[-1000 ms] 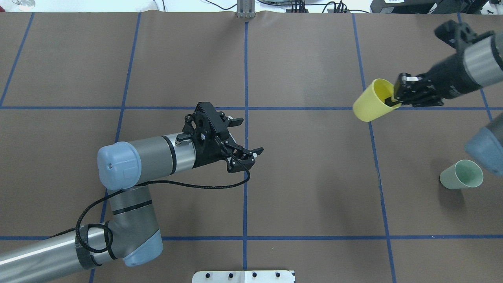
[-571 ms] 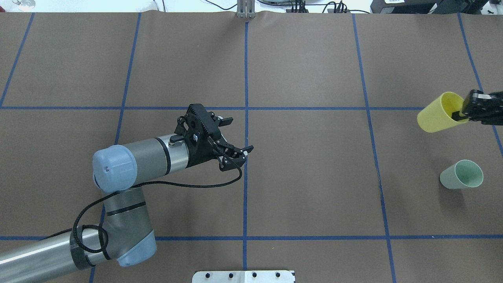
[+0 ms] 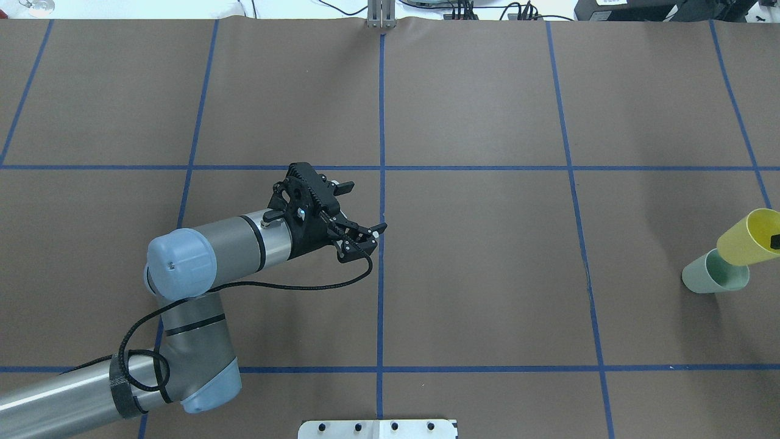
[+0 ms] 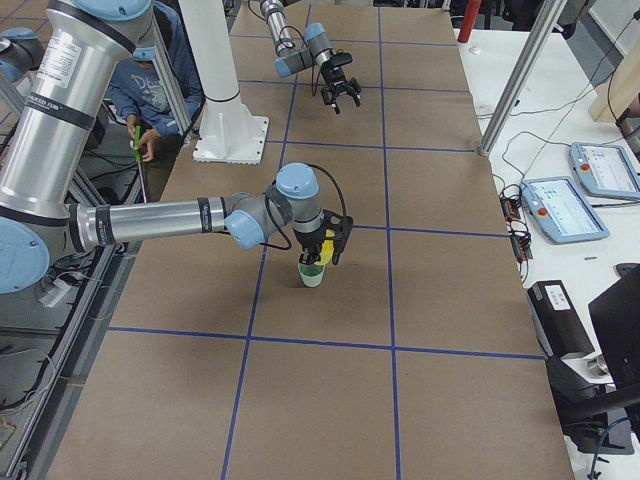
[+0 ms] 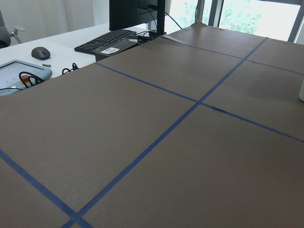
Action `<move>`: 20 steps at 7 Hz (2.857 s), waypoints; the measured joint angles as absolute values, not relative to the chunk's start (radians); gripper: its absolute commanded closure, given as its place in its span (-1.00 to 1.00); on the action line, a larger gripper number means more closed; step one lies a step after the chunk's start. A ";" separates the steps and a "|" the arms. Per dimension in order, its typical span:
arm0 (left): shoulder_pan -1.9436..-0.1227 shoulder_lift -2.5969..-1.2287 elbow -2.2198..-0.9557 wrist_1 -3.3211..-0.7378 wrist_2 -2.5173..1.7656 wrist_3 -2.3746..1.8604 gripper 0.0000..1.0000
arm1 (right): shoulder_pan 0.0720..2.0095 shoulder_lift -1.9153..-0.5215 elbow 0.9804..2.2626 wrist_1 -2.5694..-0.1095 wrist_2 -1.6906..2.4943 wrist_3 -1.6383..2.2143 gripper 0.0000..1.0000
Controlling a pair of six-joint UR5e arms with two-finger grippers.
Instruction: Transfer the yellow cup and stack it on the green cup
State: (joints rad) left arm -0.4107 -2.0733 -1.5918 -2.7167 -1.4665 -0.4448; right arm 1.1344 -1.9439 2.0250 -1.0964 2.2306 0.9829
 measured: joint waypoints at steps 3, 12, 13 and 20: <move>-0.410 -2.073 -1.592 -2.717 -1.459 -0.451 -1.00 | 1.112 -1.934 1.994 -1.098 2.241 0.983 1.00; -0.408 -2.082 -1.592 -2.716 -1.459 -0.468 -1.00 | 1.111 -1.939 1.960 -1.089 2.276 0.982 -1.00; -0.408 -2.081 -1.594 -2.714 -1.460 -0.469 -0.99 | 1.111 -1.939 1.961 -1.086 2.276 0.983 -1.00; -0.909 -1.922 -1.249 -2.521 -1.860 -0.624 -1.00 | 1.207 -1.793 1.884 -1.097 2.269 0.902 -1.00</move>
